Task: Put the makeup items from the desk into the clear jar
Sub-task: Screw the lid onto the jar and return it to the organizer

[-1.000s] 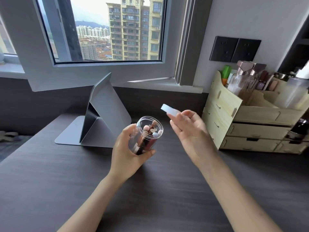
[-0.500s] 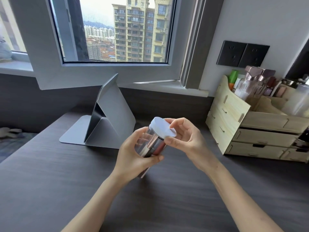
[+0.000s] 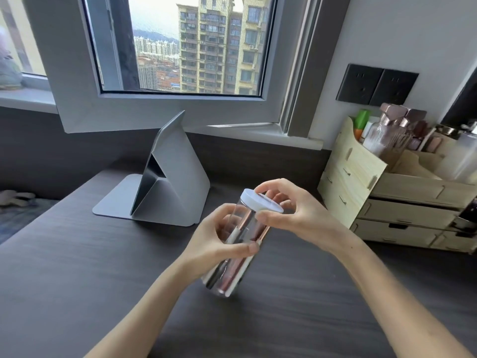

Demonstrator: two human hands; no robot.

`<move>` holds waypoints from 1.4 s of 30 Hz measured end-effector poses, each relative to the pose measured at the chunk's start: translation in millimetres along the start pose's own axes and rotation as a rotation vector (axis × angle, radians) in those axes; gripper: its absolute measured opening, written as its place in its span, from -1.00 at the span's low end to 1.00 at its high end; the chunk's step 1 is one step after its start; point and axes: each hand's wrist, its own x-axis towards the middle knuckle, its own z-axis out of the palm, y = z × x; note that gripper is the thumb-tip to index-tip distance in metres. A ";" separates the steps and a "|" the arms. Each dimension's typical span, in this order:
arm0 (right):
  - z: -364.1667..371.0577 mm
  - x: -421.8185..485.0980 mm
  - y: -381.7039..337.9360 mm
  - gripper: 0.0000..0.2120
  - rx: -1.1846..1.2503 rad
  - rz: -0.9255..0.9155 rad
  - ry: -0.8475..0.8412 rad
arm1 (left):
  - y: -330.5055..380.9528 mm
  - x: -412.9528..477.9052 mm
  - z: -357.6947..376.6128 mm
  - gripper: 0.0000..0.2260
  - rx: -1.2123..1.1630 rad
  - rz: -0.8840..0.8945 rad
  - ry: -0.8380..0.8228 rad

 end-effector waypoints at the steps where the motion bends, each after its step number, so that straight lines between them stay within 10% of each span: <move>1: 2.5 -0.7 -2.5 -0.57 -0.143 -0.017 0.037 | -0.5 -0.1 1.0 -0.49 0.060 0.021 0.033; 4: 2.0 -2.4 -3.5 -0.42 -0.440 -0.091 0.001 | -0.3 0.5 1.0 -0.47 0.081 0.060 0.093; 9: -11.1 -4.4 -10.8 -0.42 -0.257 -0.183 -0.169 | 4.7 -0.8 -4.2 -0.47 0.180 0.094 0.032; 21: -7.0 -21.4 -33.8 -0.56 -0.550 -0.648 0.074 | 43.9 -7.8 1.2 -0.49 0.263 0.176 -0.182; 42: -27.8 -33.8 -31.8 -0.64 -0.529 -0.063 0.592 | 56.2 19.0 79.0 -0.49 0.476 0.265 0.262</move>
